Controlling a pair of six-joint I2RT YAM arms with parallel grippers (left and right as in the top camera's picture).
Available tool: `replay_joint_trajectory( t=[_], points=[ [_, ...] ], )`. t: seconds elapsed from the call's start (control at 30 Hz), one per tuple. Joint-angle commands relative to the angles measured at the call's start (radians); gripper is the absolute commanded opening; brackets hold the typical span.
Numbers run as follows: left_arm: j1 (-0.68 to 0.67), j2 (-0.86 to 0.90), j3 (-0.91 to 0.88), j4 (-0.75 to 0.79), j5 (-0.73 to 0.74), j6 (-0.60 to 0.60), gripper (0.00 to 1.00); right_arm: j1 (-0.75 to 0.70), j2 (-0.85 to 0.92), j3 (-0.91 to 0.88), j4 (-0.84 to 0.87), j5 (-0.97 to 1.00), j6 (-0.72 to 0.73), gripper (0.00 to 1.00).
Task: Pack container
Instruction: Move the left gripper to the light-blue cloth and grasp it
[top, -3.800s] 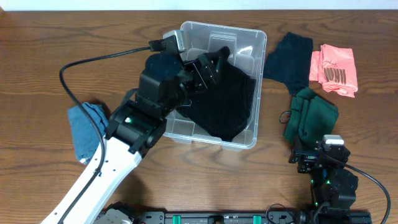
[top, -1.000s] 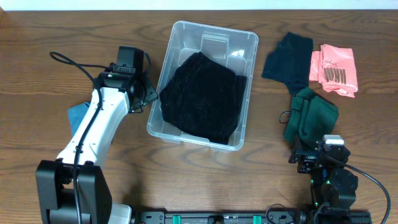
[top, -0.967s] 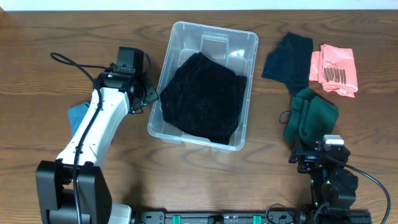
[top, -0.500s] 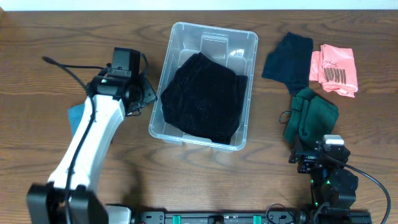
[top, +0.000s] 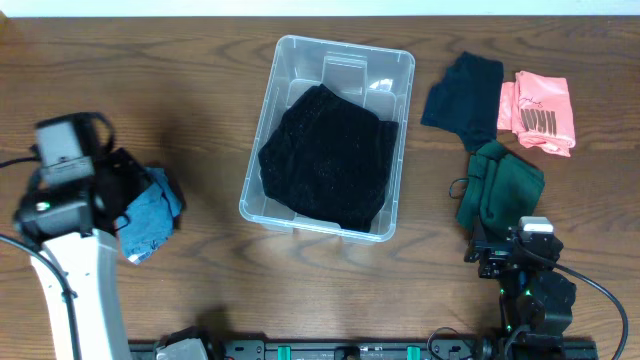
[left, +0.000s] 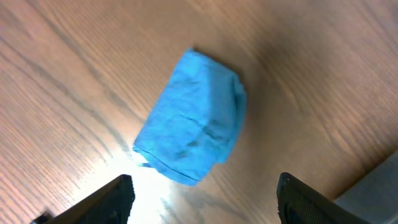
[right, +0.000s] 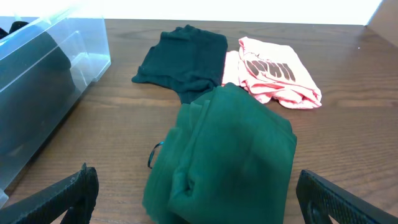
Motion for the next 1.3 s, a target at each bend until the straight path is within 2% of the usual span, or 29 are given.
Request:
replay_joint_trajectory(
  t=[0.0,0.07,0.17,0.3,0.43,0.6,0.7,0.87,1.07,1.27],
  points=[
    [0.139,0.053,0.004,0.006,0.243,0.153,0.76,-0.005,-0.004,-0.005,0.0,-0.002,0.014,0.99],
    [0.222,0.099,0.004,0.013,0.301,0.189,0.79,-0.005,-0.004,-0.005,0.0,-0.002,0.014,0.99],
    [0.33,0.196,0.004,0.016,0.307,0.205,0.79,-0.005,-0.004,-0.005,0.0,-0.002,0.014,0.99],
    [0.403,0.315,0.004,0.036,0.4,0.306,0.79,-0.005,-0.004,-0.005,0.0,-0.002,0.014,0.99],
    [0.423,0.421,0.004,0.1,0.527,0.41,0.79,-0.005,-0.004,-0.005,0.0,-0.002,0.014,0.99],
    [0.459,0.52,0.004,0.127,0.525,0.417,0.79,-0.005,-0.004,-0.005,0.0,-0.002,0.014,0.99],
    [0.496,0.561,0.004,0.127,0.537,0.422,0.83,-0.005,-0.004,-0.005,0.0,-0.002,0.014,0.99],
    [0.537,0.627,0.003,0.118,0.638,0.503,0.83,-0.005,-0.004,-0.005,0.0,-0.002,0.014,0.99],
    [0.54,0.718,-0.007,0.116,0.691,0.563,0.83,-0.005,-0.004,-0.005,0.0,-0.002,0.014,0.99],
    [0.541,0.8,-0.008,0.115,0.69,0.573,0.82,-0.005,-0.004,-0.005,0.0,-0.002,0.014,0.99]
  ],
)
